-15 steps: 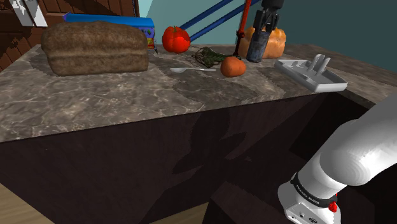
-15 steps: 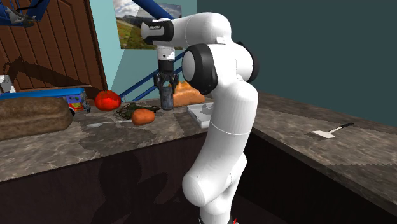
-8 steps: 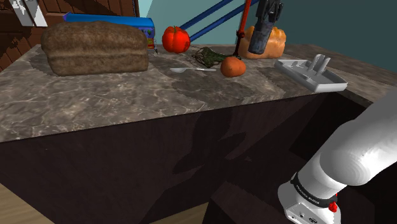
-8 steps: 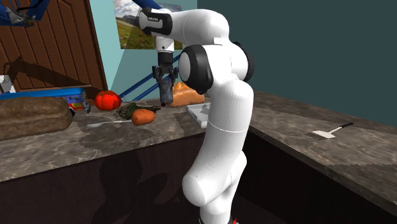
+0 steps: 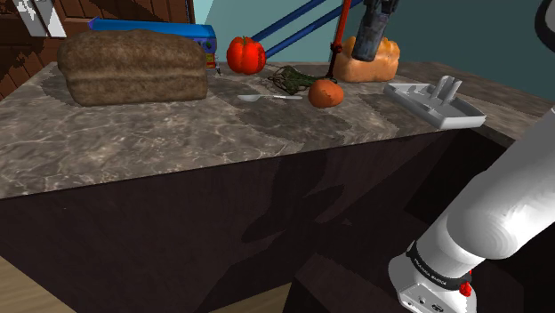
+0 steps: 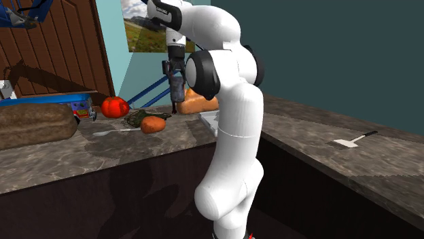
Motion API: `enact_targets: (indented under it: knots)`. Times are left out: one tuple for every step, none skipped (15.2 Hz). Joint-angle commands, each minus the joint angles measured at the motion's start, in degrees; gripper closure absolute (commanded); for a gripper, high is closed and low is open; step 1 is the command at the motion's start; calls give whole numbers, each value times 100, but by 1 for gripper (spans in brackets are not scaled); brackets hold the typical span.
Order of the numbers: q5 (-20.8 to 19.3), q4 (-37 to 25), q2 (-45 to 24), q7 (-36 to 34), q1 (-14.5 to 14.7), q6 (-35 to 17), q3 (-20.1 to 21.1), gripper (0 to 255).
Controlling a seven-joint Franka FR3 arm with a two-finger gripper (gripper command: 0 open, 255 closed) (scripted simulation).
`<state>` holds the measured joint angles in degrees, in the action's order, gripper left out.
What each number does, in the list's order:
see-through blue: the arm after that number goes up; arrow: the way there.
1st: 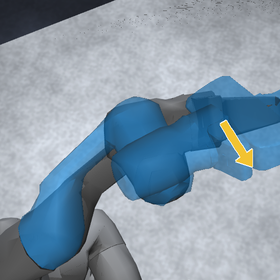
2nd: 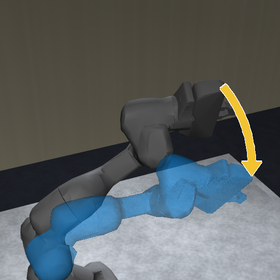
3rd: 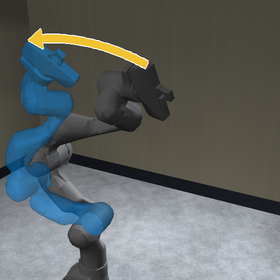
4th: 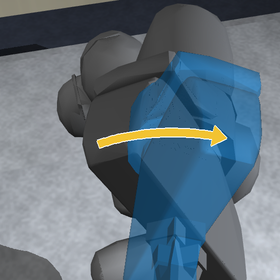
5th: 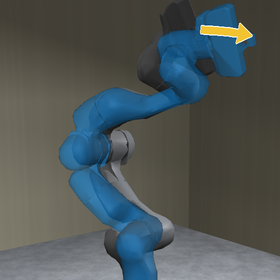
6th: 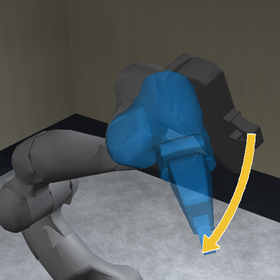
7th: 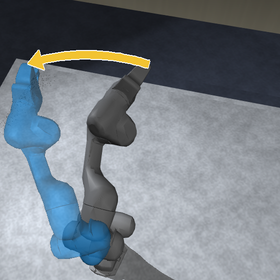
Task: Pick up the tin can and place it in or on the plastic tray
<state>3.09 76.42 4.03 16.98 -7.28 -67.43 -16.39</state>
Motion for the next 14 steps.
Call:
enact_targets:
  knots:
    - [37,-319,-113,-4,-5,210,-11,255]
    - [60,-493,-186,5,-14,317,-25,255]
    - [85,-676,-262,15,-25,426,-39,255]
    - [112,-866,-344,26,-38,539,-54,255]
    - [143,-1066,-432,38,-54,657,-71,255]
    - [177,-1277,-526,51,-72,779,-89,255]
    - [216,-1502,-628,64,-94,908,-108,255]
    - [260,-1742,-739,79,-121,1043,-129,255]
    - [269,-1791,-762,82,-128,1070,-132,255]
    - [191,-1571,-561,155,-142,1047,-150,255]
    - [118,-1375,-373,229,-159,1035,-170,255]
    - [47,-1199,-197,305,-180,1032,-194,255]
    - [-22,-1042,-30,384,-204,1037,-218,255]
    - [-90,-900,129,465,-231,1049,-245,255]
